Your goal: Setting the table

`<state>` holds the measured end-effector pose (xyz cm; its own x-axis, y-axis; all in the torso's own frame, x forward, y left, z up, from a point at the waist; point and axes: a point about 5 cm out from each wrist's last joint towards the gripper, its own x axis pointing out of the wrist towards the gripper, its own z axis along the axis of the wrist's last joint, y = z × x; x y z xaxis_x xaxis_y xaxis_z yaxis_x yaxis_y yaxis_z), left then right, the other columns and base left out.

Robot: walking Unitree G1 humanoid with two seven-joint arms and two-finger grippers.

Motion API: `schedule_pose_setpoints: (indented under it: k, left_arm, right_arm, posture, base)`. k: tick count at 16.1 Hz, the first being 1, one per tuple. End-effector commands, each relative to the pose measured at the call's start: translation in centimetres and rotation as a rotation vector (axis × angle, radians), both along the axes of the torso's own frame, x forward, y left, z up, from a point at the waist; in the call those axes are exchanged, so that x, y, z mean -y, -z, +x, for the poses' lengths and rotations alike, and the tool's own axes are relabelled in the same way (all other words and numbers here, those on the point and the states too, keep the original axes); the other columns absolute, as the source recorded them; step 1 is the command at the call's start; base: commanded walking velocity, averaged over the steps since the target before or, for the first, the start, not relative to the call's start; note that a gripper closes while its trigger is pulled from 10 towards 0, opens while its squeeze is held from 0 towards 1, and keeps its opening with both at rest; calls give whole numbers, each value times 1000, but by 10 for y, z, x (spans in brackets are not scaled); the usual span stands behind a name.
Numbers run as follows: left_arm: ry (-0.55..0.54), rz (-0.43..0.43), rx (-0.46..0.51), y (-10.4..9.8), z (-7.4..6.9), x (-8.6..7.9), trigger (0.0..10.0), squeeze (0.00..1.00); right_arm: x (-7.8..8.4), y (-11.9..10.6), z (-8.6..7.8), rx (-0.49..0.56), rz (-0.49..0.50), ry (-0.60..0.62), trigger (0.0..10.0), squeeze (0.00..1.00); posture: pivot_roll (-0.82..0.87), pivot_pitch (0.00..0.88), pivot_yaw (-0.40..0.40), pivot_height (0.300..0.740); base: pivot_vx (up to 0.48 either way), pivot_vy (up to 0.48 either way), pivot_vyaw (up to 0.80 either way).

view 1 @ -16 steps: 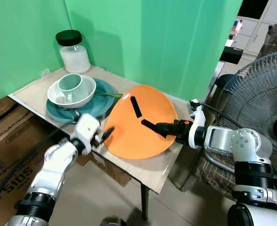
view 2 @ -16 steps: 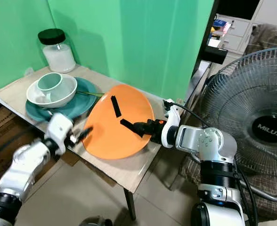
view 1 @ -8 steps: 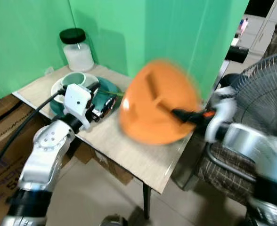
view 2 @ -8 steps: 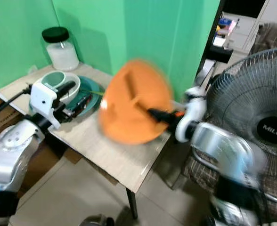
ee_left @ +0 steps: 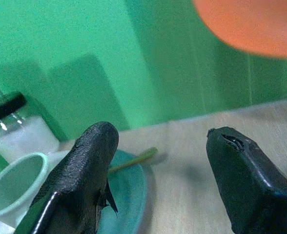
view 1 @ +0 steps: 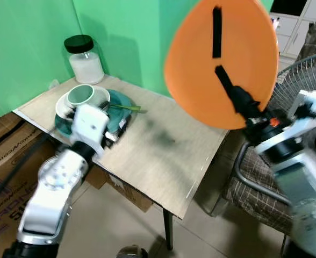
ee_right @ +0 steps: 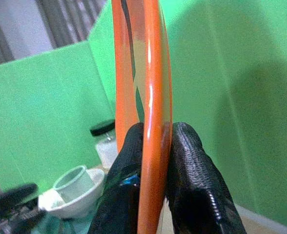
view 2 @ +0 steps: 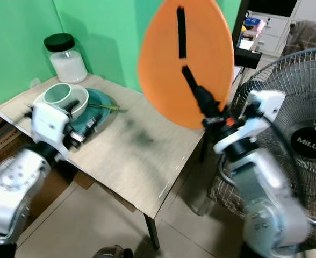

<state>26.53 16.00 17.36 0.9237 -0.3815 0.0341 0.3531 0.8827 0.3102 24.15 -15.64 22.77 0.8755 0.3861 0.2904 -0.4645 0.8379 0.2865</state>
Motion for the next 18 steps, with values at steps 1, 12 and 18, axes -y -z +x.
schedule_pose_setpoints:
  k: [1, 12, 18]
  left_arm:
    - [-10, 17, 21, -6, -3, 0, 10000, 0]
    - [-121, -35, 5, -9, -2, 2, 10000, 0]
    - [-107, -34, -11, -5, -1, 7, 10000, 0]
  right_arm:
    - [-5, -14, -2, 115, -31, 24, 10000, 0]
    - [-17, 28, 12, 29, -152, 206, 10000, 0]
    - [-9, 11, 5, 136, -110, 240, 10000, 0]
  posture:
    - [128, 0, 87, 740]
    - [162, 0, 41, 740]
    - [133, 0, 48, 740]
  base:
    - [0, 0, 0]
    - [0, 0, -73]
    - [0, 0, -800]
